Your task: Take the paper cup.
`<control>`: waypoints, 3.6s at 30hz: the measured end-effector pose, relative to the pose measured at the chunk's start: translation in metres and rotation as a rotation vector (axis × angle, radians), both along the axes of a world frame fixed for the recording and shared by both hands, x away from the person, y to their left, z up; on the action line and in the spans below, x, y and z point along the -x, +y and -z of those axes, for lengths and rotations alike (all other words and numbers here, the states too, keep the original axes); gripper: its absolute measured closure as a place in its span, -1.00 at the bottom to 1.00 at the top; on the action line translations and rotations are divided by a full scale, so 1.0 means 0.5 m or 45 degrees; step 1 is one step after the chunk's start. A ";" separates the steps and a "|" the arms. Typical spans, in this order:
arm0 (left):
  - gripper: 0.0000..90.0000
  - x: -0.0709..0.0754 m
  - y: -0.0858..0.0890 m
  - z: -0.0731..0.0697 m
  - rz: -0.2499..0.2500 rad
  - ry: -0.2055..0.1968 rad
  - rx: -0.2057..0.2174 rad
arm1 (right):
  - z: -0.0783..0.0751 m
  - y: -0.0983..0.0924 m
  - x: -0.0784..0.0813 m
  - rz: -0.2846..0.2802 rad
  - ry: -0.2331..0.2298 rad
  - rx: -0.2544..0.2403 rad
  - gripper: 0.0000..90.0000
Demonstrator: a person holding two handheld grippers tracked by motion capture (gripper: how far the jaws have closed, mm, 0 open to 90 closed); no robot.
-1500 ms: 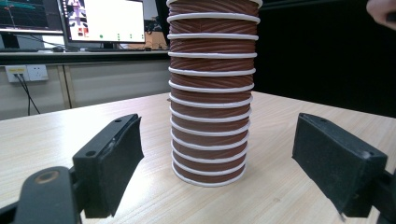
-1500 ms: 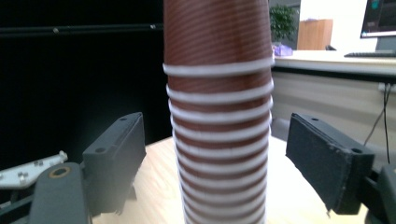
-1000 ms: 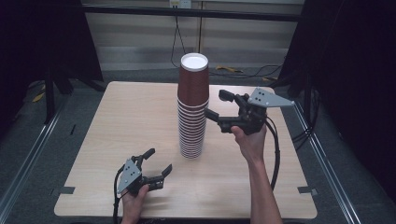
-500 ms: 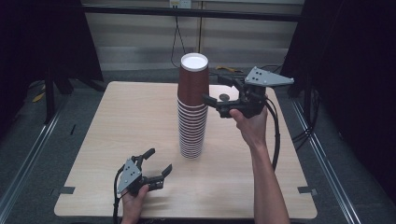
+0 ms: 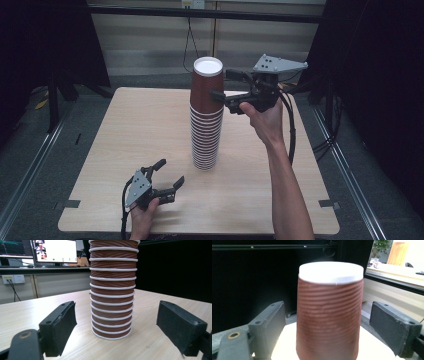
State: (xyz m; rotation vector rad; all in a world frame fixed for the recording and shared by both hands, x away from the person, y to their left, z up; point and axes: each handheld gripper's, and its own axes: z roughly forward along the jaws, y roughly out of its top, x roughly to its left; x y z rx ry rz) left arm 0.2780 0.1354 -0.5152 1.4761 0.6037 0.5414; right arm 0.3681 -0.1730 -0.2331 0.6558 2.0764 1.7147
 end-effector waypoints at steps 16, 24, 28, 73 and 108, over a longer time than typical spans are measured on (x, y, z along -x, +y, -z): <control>-0.65 0.000 0.000 0.000 0.001 0.000 0.001 | -0.043 0.054 -0.044 -0.029 0.054 0.065 -0.69; -0.65 0.000 0.000 0.000 0.002 0.000 0.001 | -0.035 0.056 -0.051 -0.012 0.072 0.072 -0.50; -0.65 0.000 0.000 0.000 0.002 0.000 0.001 | -0.036 0.058 -0.050 -0.009 0.064 0.078 -0.49; -0.65 0.000 0.000 0.000 0.003 0.000 0.001 | -0.081 0.028 -0.029 0.035 -0.090 -0.173 -0.47; -0.65 0.000 0.000 0.000 0.005 -0.001 0.002 | -0.104 -0.019 0.003 0.061 -0.199 -0.391 -0.47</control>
